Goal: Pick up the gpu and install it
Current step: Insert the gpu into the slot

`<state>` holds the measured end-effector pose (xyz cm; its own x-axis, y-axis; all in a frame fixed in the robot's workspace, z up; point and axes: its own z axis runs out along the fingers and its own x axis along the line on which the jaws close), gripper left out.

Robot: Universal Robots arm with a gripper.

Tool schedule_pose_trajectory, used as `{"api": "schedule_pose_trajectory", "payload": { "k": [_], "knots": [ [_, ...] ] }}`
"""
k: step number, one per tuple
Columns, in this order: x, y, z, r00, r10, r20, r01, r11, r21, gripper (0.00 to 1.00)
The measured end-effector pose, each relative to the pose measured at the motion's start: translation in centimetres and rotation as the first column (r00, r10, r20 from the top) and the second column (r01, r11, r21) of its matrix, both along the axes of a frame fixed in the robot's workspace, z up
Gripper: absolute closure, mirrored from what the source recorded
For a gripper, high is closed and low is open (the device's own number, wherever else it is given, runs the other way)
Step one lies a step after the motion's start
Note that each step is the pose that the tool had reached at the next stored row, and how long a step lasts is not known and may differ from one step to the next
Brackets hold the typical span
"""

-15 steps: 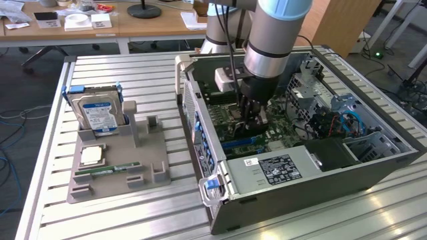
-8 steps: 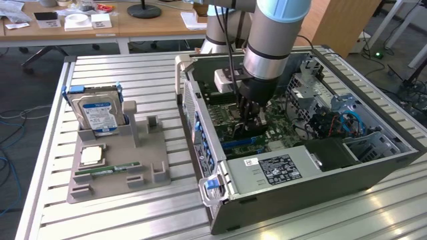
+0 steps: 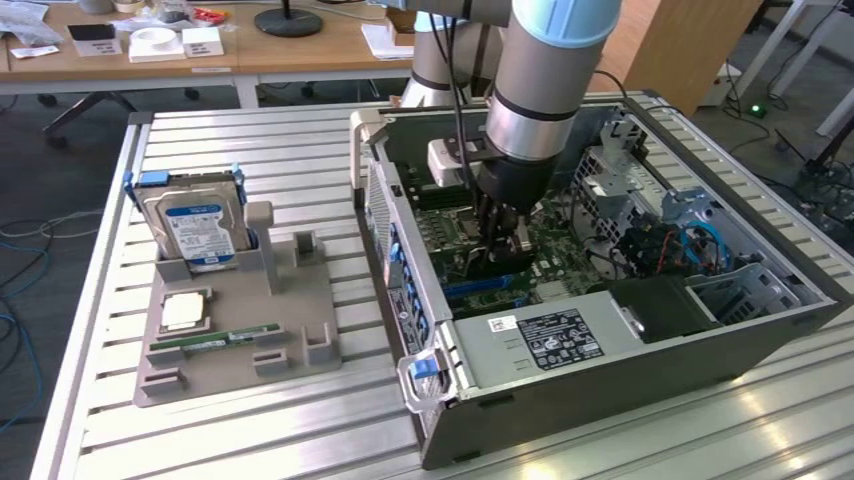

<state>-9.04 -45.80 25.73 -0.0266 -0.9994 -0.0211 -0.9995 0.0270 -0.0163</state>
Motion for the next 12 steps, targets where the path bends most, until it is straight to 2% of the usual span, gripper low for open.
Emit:
{"api": "schedule_pose_trajectory", "payload": {
  "k": [12],
  "knots": [
    [-0.18,-0.05,-0.22,1.0,-0.004,0.0001,0.004,1.0,0.0003,0.74]
  ]
}}
